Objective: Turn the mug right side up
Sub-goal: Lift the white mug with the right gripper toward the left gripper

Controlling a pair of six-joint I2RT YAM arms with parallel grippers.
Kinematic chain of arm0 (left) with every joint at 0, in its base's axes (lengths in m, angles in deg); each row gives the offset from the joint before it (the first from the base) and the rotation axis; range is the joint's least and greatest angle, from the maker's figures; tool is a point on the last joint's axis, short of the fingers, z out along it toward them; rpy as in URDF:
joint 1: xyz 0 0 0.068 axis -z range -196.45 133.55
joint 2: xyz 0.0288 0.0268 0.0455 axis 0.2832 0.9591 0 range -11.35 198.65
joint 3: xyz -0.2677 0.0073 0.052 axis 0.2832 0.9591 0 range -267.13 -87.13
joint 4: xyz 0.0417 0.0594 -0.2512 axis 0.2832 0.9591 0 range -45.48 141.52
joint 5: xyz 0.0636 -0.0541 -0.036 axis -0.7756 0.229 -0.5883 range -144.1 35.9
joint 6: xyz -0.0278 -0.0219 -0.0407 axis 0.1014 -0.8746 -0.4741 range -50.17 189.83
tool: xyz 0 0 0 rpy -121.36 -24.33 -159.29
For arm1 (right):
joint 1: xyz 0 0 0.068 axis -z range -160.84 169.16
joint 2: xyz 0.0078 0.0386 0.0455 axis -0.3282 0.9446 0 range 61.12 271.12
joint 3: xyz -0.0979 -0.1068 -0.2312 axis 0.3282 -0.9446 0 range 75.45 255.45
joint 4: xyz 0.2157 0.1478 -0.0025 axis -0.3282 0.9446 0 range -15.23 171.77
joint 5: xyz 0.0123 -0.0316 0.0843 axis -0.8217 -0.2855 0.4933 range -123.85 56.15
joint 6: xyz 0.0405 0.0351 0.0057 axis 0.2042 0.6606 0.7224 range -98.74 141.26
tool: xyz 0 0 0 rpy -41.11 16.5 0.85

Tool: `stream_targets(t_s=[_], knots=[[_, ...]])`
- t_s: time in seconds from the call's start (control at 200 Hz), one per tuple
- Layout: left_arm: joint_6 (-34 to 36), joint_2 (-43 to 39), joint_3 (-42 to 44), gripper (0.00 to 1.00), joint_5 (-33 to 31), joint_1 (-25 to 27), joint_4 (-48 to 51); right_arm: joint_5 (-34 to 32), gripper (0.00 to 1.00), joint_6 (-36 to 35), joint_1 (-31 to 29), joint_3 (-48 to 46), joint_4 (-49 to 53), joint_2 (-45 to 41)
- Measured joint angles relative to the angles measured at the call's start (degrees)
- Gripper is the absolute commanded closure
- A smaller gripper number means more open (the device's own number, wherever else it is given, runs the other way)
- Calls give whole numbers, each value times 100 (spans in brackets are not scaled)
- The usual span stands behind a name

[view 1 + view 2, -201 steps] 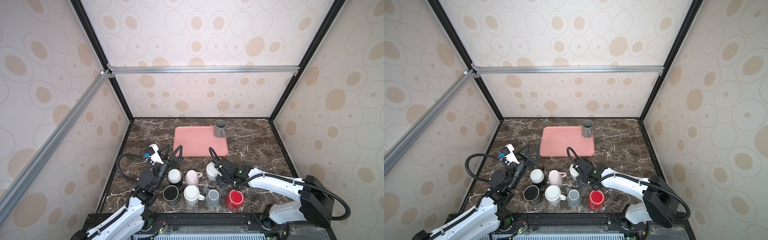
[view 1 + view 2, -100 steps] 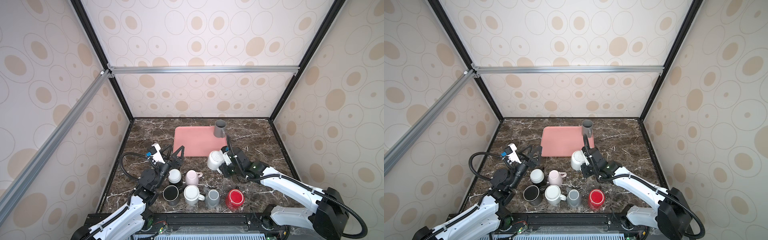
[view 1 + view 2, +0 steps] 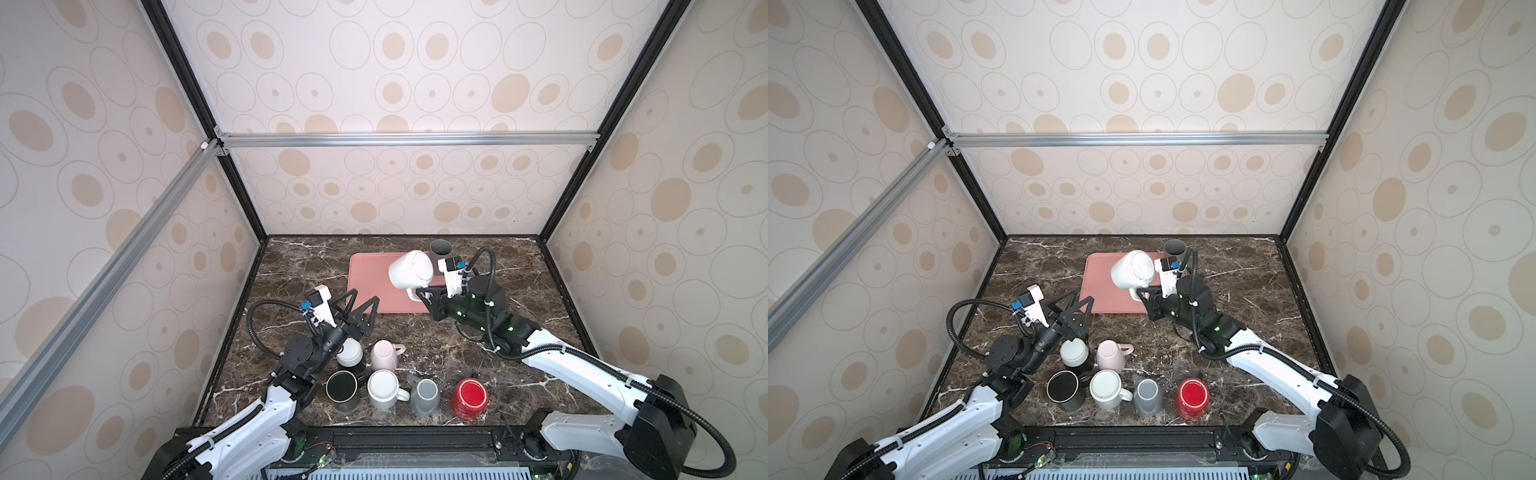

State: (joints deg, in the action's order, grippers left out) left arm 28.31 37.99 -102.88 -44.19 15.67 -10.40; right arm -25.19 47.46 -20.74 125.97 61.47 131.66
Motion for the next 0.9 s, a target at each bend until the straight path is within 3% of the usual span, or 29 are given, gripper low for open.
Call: stream_targets(t_s=[0.09,0.26,0.62,0.9], knots=[[-42,70,-24,5,192,0,-170,227,100,221,11,76,-741,170],[-160,306,-63,20,533,0,-577,721,100,743,11,203,-1834,538],[-323,789,-374,24,896,0,-1373,1932,100,1720,7,90,-3394,822],[-544,1088,-509,40,1126,0,-1808,2352,100,1958,-105,-94,-3744,822]])
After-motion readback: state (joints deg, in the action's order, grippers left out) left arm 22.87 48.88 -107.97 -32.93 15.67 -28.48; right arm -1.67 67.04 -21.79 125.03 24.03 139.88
